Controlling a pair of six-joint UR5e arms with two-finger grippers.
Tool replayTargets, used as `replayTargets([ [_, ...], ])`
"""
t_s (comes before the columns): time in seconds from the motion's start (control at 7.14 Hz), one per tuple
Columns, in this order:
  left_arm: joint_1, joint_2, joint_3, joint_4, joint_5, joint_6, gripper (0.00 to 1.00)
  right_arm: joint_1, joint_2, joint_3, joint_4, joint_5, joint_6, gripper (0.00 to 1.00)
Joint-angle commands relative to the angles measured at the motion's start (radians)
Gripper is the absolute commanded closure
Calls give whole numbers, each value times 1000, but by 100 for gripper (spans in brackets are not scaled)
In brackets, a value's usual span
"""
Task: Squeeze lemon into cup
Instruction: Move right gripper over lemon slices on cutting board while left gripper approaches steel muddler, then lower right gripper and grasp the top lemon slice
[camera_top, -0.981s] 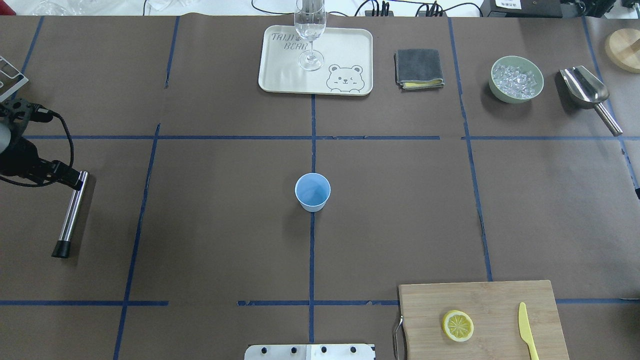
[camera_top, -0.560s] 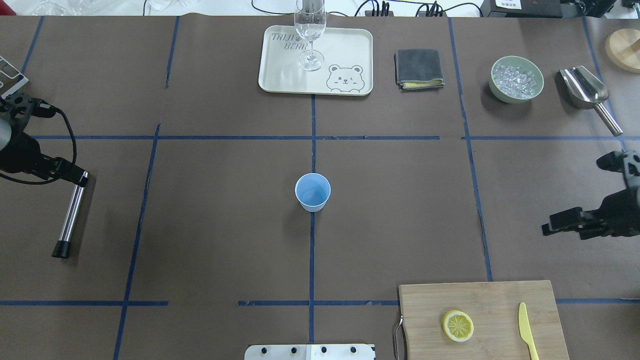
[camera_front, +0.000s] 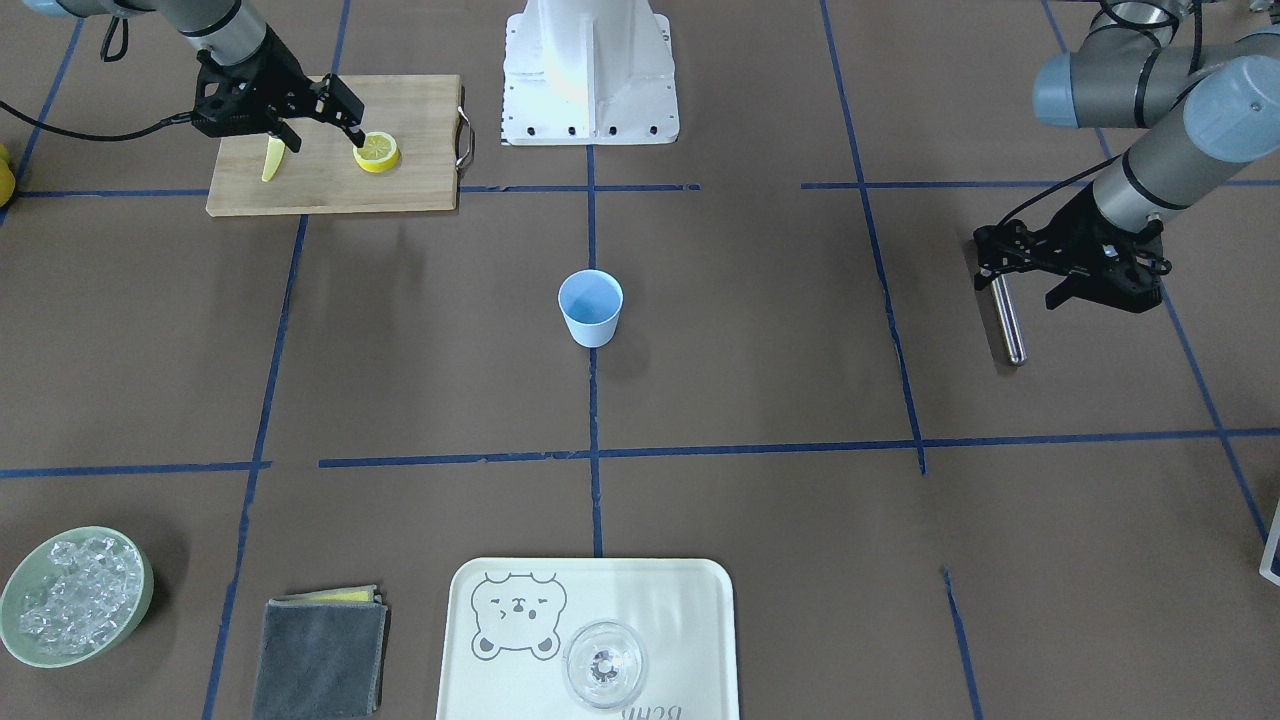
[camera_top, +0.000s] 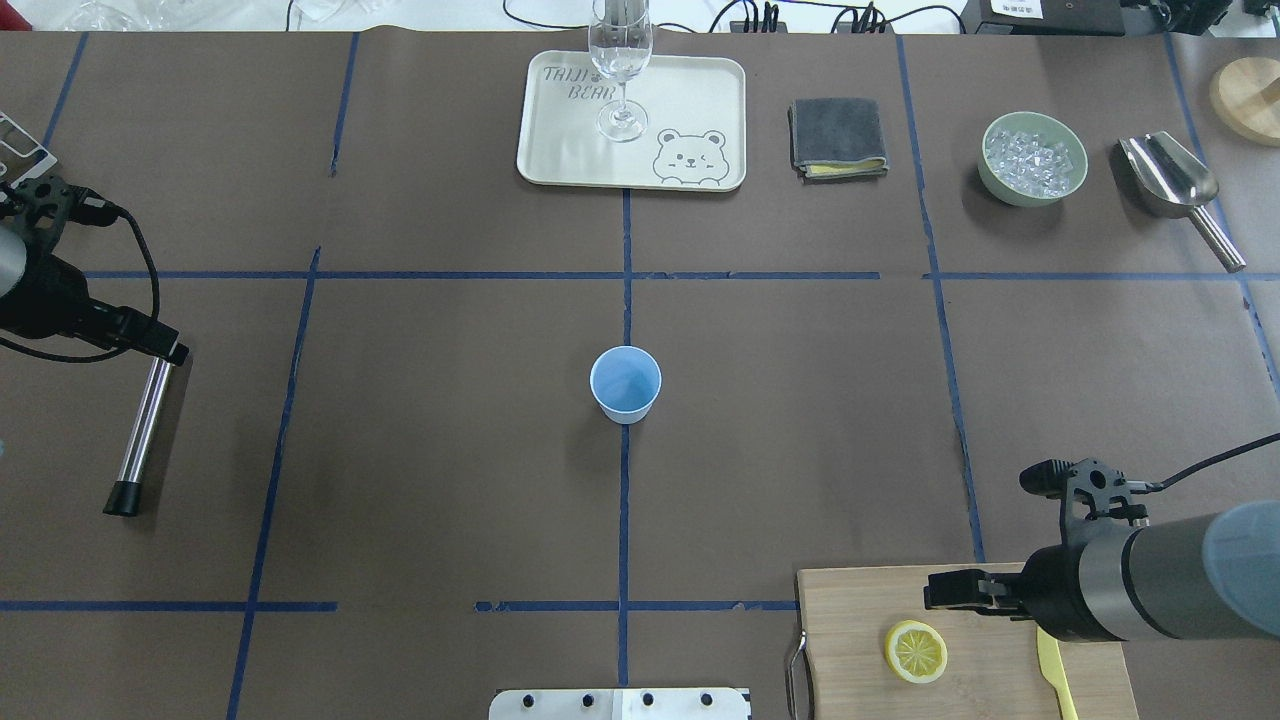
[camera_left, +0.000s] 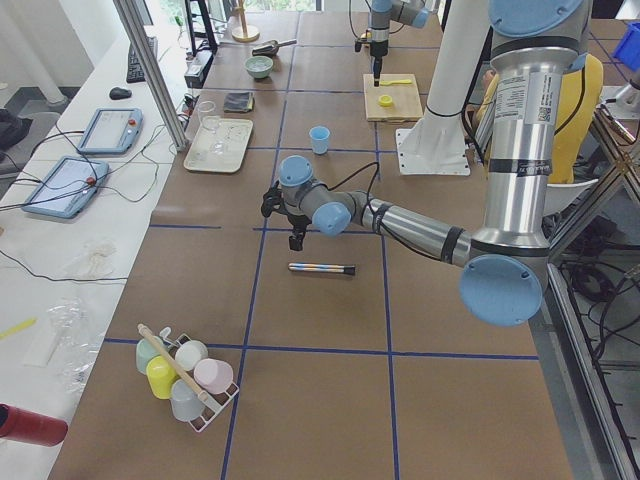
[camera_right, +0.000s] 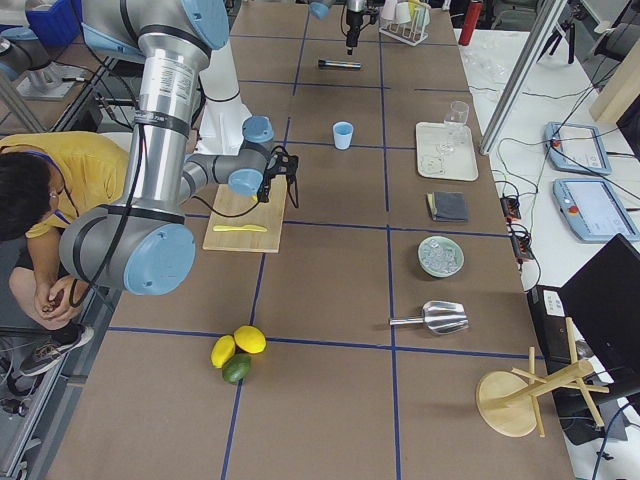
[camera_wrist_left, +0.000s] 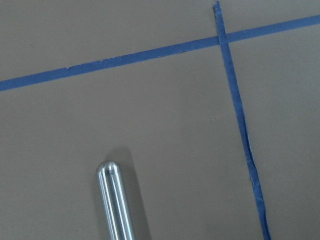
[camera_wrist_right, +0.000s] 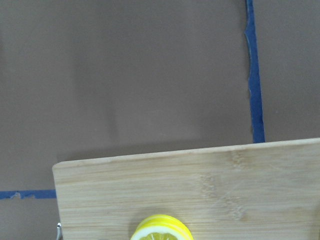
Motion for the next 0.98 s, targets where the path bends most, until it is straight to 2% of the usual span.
replayTargets([
  [0.0, -3, 0, -10, -2, -2, -3, 1, -99, 41, 11, -102, -102, 58, 0],
  [0.14, -5, 0, -15, -2, -4, 0, 1, -149, 54, 5, -104, -150, 107, 0],
  [0.84, -5, 0, -23, -2, -4, 0, 1, -185, 68, -40, -107, -175, 109, 1],
])
